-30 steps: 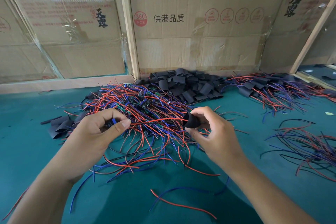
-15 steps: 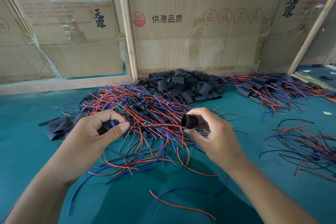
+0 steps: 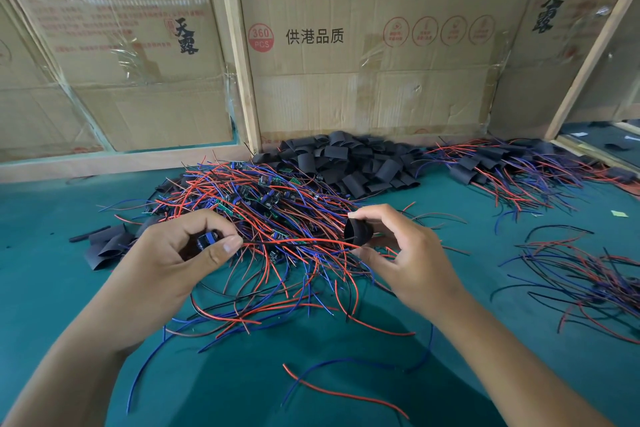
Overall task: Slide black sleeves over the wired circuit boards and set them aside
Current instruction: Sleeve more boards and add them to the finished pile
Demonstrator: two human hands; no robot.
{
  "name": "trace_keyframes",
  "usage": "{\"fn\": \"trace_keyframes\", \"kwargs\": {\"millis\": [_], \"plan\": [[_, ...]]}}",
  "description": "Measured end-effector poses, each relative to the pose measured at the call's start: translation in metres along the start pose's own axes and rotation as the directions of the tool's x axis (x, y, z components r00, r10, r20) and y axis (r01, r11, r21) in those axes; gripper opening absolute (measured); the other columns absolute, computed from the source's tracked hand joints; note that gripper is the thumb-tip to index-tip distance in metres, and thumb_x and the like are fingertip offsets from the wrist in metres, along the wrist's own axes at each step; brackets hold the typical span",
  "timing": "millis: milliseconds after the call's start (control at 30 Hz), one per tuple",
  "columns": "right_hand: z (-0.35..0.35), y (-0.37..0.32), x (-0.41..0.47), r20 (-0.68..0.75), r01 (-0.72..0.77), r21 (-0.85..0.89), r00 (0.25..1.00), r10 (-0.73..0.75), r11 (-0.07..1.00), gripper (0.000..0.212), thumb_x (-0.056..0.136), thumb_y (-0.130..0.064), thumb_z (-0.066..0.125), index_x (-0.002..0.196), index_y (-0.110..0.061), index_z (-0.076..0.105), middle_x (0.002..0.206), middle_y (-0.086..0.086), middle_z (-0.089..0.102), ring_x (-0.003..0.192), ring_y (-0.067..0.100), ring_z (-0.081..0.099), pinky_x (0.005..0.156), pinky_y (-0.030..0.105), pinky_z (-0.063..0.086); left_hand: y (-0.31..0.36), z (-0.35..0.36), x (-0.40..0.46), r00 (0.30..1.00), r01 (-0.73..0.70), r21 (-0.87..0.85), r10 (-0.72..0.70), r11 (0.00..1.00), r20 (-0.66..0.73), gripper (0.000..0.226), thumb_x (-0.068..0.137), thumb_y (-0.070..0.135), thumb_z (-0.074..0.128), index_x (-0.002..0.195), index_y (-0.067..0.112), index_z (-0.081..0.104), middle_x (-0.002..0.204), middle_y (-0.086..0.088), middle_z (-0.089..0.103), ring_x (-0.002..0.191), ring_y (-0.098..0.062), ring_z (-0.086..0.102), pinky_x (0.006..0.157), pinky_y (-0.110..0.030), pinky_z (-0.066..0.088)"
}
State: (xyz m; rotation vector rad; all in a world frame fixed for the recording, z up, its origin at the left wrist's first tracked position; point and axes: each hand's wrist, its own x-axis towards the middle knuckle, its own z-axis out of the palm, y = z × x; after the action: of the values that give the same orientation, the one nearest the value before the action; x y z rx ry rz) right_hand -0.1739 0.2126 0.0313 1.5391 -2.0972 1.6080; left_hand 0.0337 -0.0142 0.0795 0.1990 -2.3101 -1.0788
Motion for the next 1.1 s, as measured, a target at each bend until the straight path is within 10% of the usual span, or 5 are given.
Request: {"fn": "trace_keyframes", "kwargs": {"millis": [533, 933, 1100], "plan": [[-0.006, 0.0, 0.001, 0.044, 0.006, 0.032, 0.999, -0.008, 0.999, 0.037, 0.087, -0.013, 0.074, 0.12, -0.024, 0.062, 0.113, -0.012, 0.07, 0.105, 0.013, 0.068, 0.093, 0.026, 0.052, -0.003, -0.002, -0.001, 0.998, 0.059, 0.014, -0.058, 0.998, -0.038, 0.033, 0.084, 0.053, 0.064, 0.096, 0.023, 0.069, 0.065, 0.005, 0.052, 0.057, -0.004, 0.037, 0.05, -0.015, 0.03], [-0.004, -0.009, 0.001, 0.081, 0.102, -0.194, 0.993, -0.088, 0.976, 0.037, 0.085, -0.015, 0.08, 0.119, -0.018, 0.066, 0.111, -0.009, 0.067, 0.099, 0.011, 0.062, 0.09, 0.027, 0.048, 0.009, 0.012, -0.001, 0.999, 0.04, 0.137, -0.038, 0.99, -0.018, 0.014, 0.087, 0.041, 0.064, 0.091, 0.028, 0.067, 0.056, 0.011, 0.048, 0.048, -0.003, 0.032, 0.044, -0.016, 0.028], [0.002, -0.017, -0.003, 0.132, 0.196, -0.371, 0.979, -0.157, 0.908, 0.038, 0.085, -0.026, 0.079, 0.12, -0.018, 0.066, 0.113, -0.007, 0.067, 0.106, 0.011, 0.054, 0.096, 0.023, 0.039, 0.024, 0.042, -0.004, 0.997, 0.03, 0.2, -0.043, 0.979, 0.064, 0.012, 0.088, 0.025, 0.072, 0.094, 0.035, 0.069, 0.082, 0.016, 0.064, 0.067, -0.004, 0.056, 0.063, -0.01, 0.039]]}}
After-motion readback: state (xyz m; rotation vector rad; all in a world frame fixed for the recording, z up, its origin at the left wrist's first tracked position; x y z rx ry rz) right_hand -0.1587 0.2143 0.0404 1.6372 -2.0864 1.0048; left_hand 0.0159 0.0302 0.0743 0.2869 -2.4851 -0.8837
